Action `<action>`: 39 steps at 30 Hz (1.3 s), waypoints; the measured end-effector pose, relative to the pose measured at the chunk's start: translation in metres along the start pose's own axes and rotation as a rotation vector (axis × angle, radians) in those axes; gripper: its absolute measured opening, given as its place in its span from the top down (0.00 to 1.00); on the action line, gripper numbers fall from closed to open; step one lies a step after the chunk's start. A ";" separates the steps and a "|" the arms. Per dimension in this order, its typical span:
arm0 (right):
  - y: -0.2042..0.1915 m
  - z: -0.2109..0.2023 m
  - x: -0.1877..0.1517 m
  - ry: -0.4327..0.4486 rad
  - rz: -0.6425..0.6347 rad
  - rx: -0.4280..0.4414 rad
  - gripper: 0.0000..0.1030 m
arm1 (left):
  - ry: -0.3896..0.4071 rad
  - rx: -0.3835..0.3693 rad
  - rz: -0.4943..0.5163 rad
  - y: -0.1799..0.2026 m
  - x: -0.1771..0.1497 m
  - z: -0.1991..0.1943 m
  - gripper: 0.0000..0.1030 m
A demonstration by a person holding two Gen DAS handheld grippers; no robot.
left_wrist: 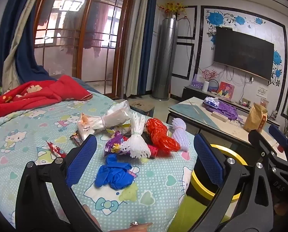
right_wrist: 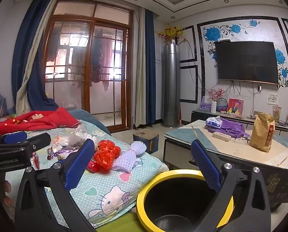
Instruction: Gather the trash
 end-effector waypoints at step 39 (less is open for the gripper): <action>0.002 0.001 -0.001 -0.010 0.013 -0.003 0.06 | 0.021 -0.004 0.001 0.002 0.005 -0.008 0.10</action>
Point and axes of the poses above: each gripper's, at about its wrist camera, not at the fingertips, and z roughly the way its jaws point, y to its right, x to its top, the point moved 4 cm from there along z, roughly the way its jaws point, and after that the axes turned 11 degrees about -x, right-handed, at the moved point
